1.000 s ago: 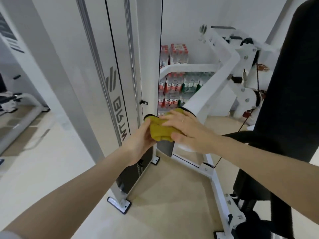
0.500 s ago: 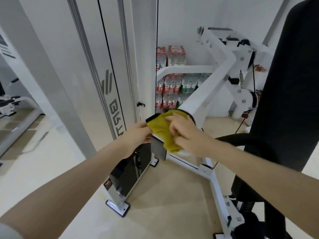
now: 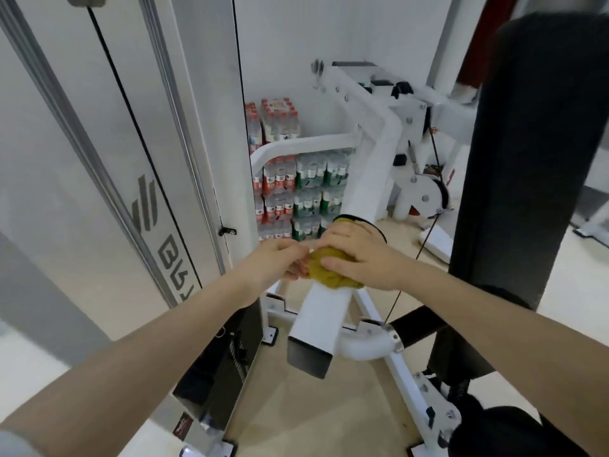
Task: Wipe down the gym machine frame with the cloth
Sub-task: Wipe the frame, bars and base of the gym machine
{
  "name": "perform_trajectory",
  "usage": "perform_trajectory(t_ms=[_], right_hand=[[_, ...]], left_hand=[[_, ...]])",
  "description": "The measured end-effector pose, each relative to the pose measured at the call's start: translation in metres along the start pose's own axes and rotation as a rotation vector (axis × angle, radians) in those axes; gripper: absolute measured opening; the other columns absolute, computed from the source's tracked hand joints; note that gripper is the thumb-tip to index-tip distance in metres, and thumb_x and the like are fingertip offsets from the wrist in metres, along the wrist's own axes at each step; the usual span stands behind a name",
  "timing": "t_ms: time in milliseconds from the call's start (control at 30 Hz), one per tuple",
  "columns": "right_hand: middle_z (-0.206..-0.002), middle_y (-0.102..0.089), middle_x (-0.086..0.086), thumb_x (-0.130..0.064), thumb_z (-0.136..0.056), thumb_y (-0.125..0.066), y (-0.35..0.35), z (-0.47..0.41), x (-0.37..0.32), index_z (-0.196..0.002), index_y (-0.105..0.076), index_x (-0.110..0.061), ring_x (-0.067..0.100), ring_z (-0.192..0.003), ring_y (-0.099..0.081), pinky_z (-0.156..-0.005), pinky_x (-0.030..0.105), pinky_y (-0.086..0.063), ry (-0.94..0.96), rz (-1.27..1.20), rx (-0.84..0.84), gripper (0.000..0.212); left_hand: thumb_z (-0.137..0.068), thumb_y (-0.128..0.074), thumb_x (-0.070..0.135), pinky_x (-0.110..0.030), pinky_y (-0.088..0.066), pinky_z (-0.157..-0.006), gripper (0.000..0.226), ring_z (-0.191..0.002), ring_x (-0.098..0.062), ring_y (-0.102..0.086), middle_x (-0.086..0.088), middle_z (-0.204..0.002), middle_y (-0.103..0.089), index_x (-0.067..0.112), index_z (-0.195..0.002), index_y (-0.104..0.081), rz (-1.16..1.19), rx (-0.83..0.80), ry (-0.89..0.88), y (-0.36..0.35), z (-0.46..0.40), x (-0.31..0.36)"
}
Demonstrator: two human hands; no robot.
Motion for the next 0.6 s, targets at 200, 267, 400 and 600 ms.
perform_trajectory(t_ms=[200, 267, 400, 600], right_hand=[[-0.118, -0.058, 0.009, -0.035, -0.093, -0.050, 0.034, -0.049, 0.094, -0.114, -0.061, -0.008, 0.026, -0.113, -0.048, -0.102, 0.044, -0.034, -0.382, -0.026, 0.222, 0.036], [-0.123, -0.056, 0.008, -0.028, -0.095, -0.050, 0.033, -0.059, 0.097, -0.116, -0.061, -0.008, 0.027, -0.118, -0.045, -0.104, 0.039, -0.031, -0.470, 0.027, 0.191, 0.031], [-0.145, -0.041, 0.000, -0.031, -0.096, -0.046, 0.022, -0.034, 0.063, -0.130, -0.053, -0.021, 0.019, -0.137, -0.028, -0.114, 0.034, -0.015, -0.385, 0.091, 0.151, 0.036], [-0.155, -0.019, 0.004, -0.032, -0.098, -0.043, 0.043, -0.048, 0.133, -0.144, -0.032, -0.022, 0.023, -0.143, -0.013, -0.116, 0.036, -0.008, -0.514, -0.072, 0.179, 0.049]], left_hand=[[-0.095, -0.048, 0.024, -0.027, -0.050, -0.085, 0.020, -0.087, -0.012, -0.065, 0.002, -0.101, -0.067, 0.019, -0.109, -0.062, 0.110, -0.066, -0.040, 0.010, -0.030, 0.008], [-0.095, -0.049, 0.026, -0.023, -0.046, -0.089, 0.025, -0.096, -0.009, -0.061, 0.005, -0.108, -0.063, 0.020, -0.118, -0.057, 0.125, -0.103, -0.048, 0.004, -0.041, 0.012], [-0.092, -0.053, 0.028, -0.019, -0.044, -0.089, 0.010, -0.096, 0.002, -0.057, 0.015, -0.101, -0.064, 0.032, -0.099, -0.060, 0.110, -0.232, -0.094, -0.011, -0.059, 0.023], [-0.061, -0.077, 0.057, -0.039, -0.046, -0.098, 0.096, -0.116, -0.010, -0.056, 0.012, -0.132, -0.054, 0.044, -0.141, -0.026, -0.168, -0.354, -0.054, -0.026, -0.089, 0.025]])
Point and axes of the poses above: each hand's wrist, its own z-axis away from the middle knuckle, its own y-axis out of the back of the hand, x = y × z, the point moved 3 cm from there along -z, towards the middle knuckle
